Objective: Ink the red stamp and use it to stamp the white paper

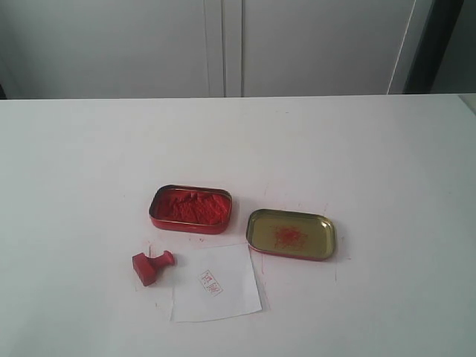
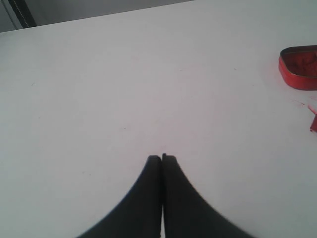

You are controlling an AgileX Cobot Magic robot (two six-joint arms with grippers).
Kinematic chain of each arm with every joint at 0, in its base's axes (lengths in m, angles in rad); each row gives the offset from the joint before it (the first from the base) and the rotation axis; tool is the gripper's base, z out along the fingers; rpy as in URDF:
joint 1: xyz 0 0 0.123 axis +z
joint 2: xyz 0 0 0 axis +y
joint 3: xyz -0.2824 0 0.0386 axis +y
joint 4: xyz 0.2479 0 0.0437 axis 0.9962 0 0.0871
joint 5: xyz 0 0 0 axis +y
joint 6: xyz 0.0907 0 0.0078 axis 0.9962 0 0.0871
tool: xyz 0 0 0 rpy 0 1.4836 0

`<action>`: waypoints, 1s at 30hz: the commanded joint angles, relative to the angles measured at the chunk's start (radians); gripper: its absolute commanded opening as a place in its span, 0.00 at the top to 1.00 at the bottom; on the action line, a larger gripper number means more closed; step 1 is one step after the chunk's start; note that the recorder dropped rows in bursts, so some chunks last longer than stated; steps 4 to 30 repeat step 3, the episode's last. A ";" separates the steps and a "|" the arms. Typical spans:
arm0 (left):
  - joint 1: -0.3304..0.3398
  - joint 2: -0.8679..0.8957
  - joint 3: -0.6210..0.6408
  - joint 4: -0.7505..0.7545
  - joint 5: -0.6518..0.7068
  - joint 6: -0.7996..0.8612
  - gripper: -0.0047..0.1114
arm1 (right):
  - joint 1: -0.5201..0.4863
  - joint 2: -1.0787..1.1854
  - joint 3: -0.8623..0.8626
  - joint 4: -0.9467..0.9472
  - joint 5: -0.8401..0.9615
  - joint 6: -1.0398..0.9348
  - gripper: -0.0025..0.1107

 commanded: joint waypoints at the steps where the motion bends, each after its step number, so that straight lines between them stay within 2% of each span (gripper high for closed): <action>1: 0.001 -0.003 0.003 -0.003 -0.004 0.003 0.96 | -0.005 -0.004 0.005 -0.001 -0.016 -0.006 0.98; 30: 0.001 -0.003 0.003 -0.003 -0.004 0.003 0.96 | -0.005 -0.004 0.005 -0.001 -0.016 -0.006 0.98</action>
